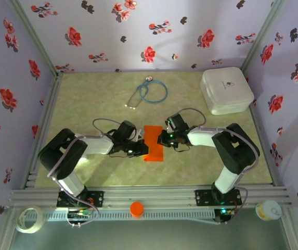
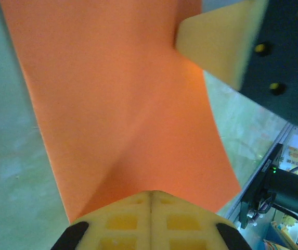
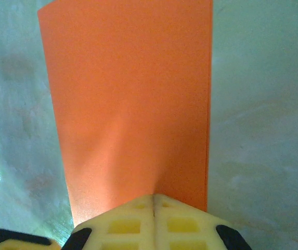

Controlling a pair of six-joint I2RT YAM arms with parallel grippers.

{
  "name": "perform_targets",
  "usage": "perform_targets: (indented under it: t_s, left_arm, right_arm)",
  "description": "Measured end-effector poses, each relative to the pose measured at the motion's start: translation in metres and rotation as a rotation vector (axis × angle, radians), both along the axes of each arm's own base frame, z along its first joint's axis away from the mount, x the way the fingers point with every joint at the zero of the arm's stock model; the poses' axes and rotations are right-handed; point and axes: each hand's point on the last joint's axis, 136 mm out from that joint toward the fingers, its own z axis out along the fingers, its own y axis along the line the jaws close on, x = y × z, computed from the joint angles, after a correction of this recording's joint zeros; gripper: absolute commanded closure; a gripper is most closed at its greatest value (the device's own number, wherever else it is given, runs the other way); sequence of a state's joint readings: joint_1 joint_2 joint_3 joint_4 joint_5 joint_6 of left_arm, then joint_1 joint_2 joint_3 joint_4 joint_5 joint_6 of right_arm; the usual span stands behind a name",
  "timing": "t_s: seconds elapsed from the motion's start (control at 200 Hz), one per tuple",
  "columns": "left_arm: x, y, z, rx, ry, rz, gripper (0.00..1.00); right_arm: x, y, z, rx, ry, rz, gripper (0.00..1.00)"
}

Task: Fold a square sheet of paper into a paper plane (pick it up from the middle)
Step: First fold the square sheet of paper in half at the center of the table.

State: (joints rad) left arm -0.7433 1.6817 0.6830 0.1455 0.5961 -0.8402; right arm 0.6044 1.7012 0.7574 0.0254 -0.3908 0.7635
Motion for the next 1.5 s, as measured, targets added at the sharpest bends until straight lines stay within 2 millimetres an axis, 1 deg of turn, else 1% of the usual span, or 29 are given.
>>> perform_targets:
  t_s: [0.12, 0.185, 0.405, 0.69, 1.11, 1.24, 1.31, 1.36, 1.46, 1.5]
  left_arm:
    - [-0.004, 0.002, -0.012, 0.018, 0.031, -0.008, 0.96]
    - [-0.005, 0.002, -0.013, 0.019, 0.03, -0.014, 0.96]
    - [-0.008, 0.006, -0.014, 0.026, -0.008, -0.046, 0.96]
    - [-0.019, 0.017, -0.014, 0.046, -0.015, -0.063, 0.95]
    - [-0.034, 0.023, -0.014, 0.091, -0.018, -0.099, 0.95]
    - [-0.043, 0.026, -0.013, 0.113, -0.01, -0.112, 0.95]
    - [-0.047, 0.029, -0.006, 0.115, -0.018, -0.116, 0.95]
    - [-0.046, 0.03, 0.005, 0.102, -0.042, -0.112, 0.95]
    - [-0.036, 0.03, 0.033, 0.051, -0.118, -0.079, 0.92]
    - [-0.028, 0.032, 0.043, 0.034, -0.144, -0.054, 0.9]
  right_arm:
    - [0.0, 0.0, 0.0, -0.001, 0.0, 0.0, 1.0]
    - [0.0, 0.0, 0.0, -0.001, -0.001, -0.001, 1.0]
    - [-0.003, -0.001, 0.0, -0.004, 0.003, 0.003, 1.0]
    - [-0.003, -0.001, 0.0, -0.005, 0.004, 0.003, 1.0]
    - [-0.004, -0.001, 0.0, -0.006, 0.005, 0.003, 1.0]
    - [-0.004, -0.001, 0.0, -0.007, 0.003, 0.007, 1.0]
    - [-0.004, -0.001, 0.0, -0.011, 0.003, 0.017, 1.0]
    - [-0.003, 0.0, 0.0, -0.017, 0.0, 0.031, 1.0]
    - [-0.001, 0.003, 0.0, -0.036, -0.002, 0.07, 1.0]
    - [0.0, 0.004, 0.0, -0.04, -0.003, 0.088, 1.0]
